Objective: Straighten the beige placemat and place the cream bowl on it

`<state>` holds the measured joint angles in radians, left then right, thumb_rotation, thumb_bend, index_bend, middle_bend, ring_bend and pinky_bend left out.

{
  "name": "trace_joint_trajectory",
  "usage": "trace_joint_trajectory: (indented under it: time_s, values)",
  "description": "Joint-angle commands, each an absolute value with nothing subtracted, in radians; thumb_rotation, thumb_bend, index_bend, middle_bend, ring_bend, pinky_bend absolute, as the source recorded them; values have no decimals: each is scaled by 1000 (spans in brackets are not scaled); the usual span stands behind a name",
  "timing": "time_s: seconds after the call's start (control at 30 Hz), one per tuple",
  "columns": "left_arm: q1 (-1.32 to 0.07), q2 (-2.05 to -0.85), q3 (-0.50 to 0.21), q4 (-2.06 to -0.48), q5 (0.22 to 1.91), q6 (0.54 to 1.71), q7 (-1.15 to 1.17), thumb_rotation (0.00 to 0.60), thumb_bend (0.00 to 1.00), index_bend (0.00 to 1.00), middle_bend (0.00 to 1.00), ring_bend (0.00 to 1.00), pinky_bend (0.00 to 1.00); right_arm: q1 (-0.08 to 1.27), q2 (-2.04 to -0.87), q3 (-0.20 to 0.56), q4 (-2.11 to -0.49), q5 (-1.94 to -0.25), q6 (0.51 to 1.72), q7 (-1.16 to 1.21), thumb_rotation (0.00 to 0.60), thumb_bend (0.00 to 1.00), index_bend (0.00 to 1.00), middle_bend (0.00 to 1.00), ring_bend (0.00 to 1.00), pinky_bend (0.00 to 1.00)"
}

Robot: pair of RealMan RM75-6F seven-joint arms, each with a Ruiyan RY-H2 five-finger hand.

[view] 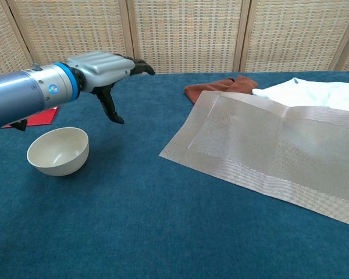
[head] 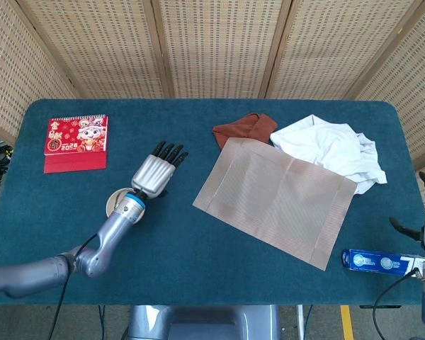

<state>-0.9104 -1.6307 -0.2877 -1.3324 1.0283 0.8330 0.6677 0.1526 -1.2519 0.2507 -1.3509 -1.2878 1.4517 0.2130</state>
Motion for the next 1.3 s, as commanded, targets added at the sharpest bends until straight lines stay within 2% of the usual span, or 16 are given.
trace_joint_trajectory:
  time_s: [0.03,0.23,0.77,1.17,1.3]
  values:
    - [-944,-1671,-275,-1295,999,814,687,600,133,74,0,0,0,152,-1251,255,-1345,-1282,1448,221,600,293,124,0,0,0]
    - [-997,-1749,-253,-1217,959,785,700,600,133,74,0,0,0,151,-1250,261,-1338,-1274,1440,234,600,293,125,0,0,0]
    - [-1060,-1852,-199,-1090,937,766,711,600,131,72,0,0,0,149,-1251,274,-1323,-1262,1430,265,600,293,125,0,0,0]
    - [-1102,-1956,-207,-967,944,758,695,600,138,74,0,0,0,149,-1256,282,-1311,-1263,1430,296,600,293,127,0,0,0]
    - [-1110,-1981,-210,-937,954,766,689,600,169,99,0,0,0,147,-1256,285,-1309,-1264,1435,306,600,293,132,0,0,0]
